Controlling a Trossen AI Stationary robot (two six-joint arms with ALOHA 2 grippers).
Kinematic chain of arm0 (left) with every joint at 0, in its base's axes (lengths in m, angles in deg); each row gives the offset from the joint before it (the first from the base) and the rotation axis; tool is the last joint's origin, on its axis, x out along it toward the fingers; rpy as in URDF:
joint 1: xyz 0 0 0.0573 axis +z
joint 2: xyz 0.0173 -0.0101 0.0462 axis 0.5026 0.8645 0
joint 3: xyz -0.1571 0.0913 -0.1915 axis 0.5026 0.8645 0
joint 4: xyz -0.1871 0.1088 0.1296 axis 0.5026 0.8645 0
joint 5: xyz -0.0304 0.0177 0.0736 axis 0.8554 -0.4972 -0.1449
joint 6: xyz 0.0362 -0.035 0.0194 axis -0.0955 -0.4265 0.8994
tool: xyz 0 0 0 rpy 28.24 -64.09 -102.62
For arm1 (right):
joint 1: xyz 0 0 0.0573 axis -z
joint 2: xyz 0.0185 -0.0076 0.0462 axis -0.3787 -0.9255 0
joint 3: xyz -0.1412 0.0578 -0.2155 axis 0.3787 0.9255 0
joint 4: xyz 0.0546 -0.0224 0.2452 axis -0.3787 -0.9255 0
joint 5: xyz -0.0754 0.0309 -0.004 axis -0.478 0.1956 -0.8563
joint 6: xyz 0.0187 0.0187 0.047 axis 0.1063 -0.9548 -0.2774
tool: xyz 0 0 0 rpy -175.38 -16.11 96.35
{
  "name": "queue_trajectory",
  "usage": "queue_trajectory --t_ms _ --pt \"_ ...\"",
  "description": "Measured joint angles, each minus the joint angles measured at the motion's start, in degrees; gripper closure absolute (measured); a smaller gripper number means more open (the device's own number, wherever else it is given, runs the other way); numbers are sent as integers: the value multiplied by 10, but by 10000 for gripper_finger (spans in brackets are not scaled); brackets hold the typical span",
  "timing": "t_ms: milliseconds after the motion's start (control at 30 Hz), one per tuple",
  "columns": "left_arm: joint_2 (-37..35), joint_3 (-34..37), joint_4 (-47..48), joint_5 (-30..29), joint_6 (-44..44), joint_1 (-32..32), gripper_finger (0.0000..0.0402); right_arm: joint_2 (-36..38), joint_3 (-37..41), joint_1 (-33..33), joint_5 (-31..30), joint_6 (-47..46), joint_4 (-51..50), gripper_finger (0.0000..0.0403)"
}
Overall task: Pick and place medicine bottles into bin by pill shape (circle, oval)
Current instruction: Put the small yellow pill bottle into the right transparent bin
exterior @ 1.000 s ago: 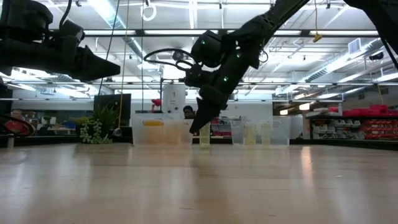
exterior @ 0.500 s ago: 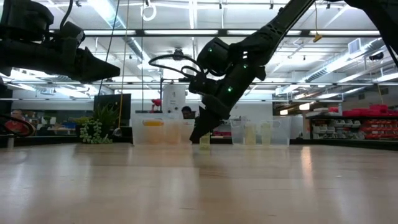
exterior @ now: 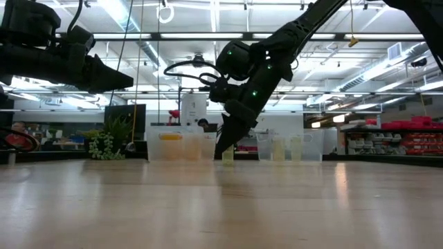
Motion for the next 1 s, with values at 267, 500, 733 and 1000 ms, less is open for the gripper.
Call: queue_trajectory --t_ms 267,500,733,1000 --pt "0 0 2 0 0 0 230 0 -35 0 2 5 -70 173" --pt "0 0 5 0 0 0 230 0 -59 0 2 6 -113 173" --pt "0 0 4 0 -1 0 230 0 -59 0 1 6 -115 173" --pt "0 0 4 0 -1 0 230 0 -59 0 -1 5 -115 183"
